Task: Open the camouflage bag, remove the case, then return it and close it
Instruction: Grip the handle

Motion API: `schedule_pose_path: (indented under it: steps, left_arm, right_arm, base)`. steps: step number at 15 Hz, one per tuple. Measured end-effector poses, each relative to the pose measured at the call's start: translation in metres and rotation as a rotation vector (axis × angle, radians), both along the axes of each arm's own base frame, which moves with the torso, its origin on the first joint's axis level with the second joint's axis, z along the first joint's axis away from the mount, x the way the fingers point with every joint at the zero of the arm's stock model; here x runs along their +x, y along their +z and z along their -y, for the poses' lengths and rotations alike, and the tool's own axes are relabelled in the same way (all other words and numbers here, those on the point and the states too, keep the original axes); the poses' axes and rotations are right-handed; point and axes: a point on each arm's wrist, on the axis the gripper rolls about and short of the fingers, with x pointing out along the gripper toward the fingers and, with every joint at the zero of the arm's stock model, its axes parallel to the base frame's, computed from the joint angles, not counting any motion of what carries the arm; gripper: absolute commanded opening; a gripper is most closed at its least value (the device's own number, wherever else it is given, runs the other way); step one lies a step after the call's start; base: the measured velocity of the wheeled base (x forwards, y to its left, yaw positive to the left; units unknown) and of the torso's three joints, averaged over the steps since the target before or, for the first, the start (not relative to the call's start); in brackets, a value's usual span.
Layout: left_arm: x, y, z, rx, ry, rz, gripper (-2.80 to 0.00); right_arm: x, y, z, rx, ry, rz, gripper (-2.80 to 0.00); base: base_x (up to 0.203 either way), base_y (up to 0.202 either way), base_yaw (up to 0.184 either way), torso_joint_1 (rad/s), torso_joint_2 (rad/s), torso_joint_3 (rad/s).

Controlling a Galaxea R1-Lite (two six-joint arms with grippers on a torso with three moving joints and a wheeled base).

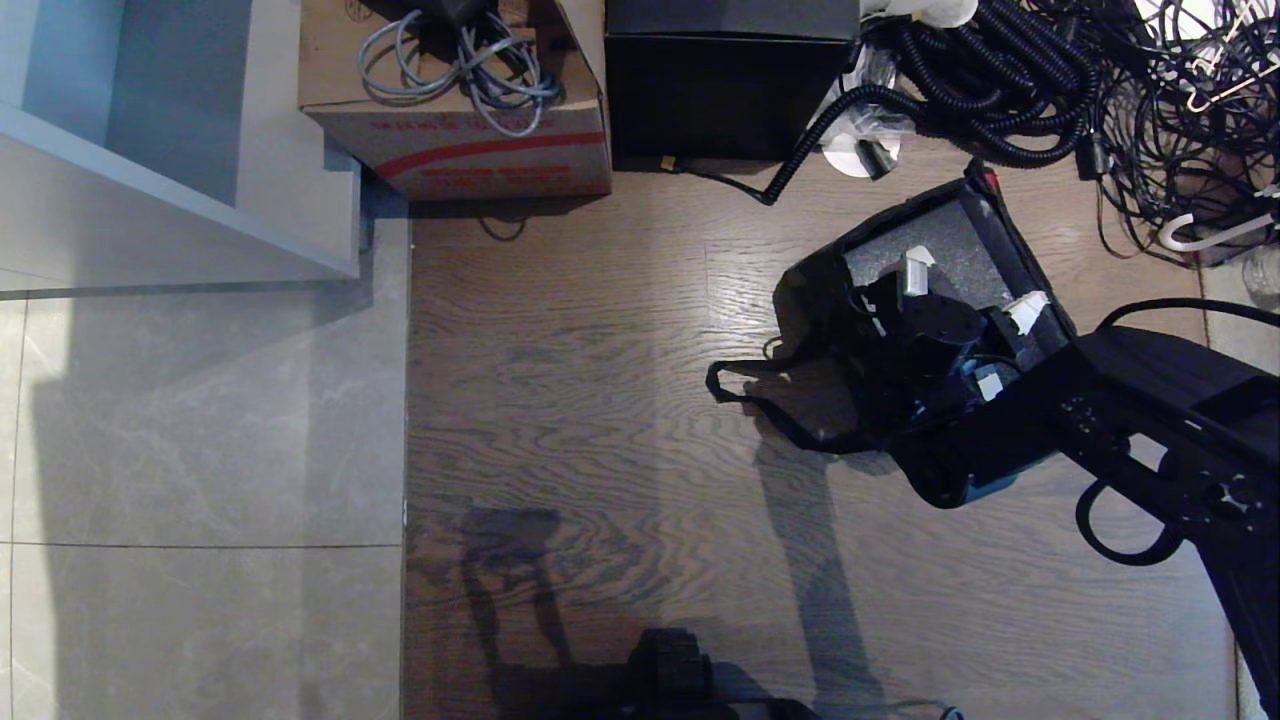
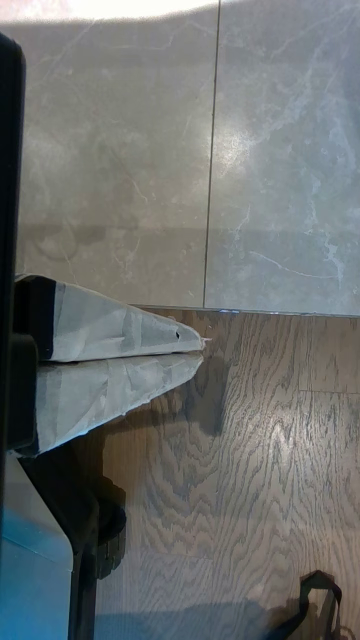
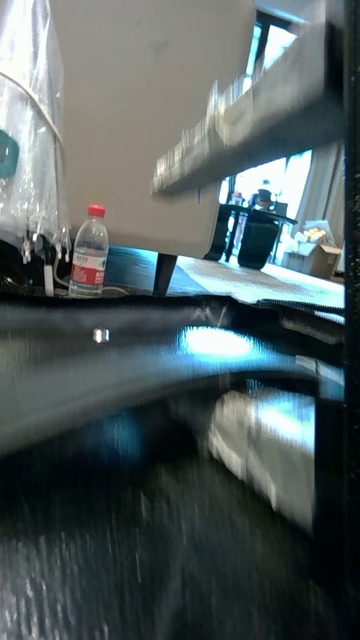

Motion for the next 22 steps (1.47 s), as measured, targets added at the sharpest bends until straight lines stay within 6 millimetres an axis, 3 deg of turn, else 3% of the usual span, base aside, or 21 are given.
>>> schedule_pose_path:
  steps: [10,18,22]
  left_arm:
    - [0.000,0.000,0.000,0.000,0.000,0.001,-2.80]
    - [0.000,0.000,0.000,0.000,0.000,0.001,-2.80]
    - [0.000,0.000,0.000,-0.001,0.000,0.000,-2.80]
  right_arm:
    - [-0.005,-0.007,-0.010,0.021,0.067,0.012,-2.80]
    - [-0.060,-0.004,-0.055,0.198,0.536,0.026,-2.80]
    - [-0.076,0.013,-0.060,0.255,0.742,0.028,-2.80]
  base:
    - [0.000,0.000,0.000,0.000,0.00,0.000]
    - [0.000,0.000,0.000,0.000,0.00,0.000]
    - [0.000,0.000,0.000,0.000,0.00,0.000]
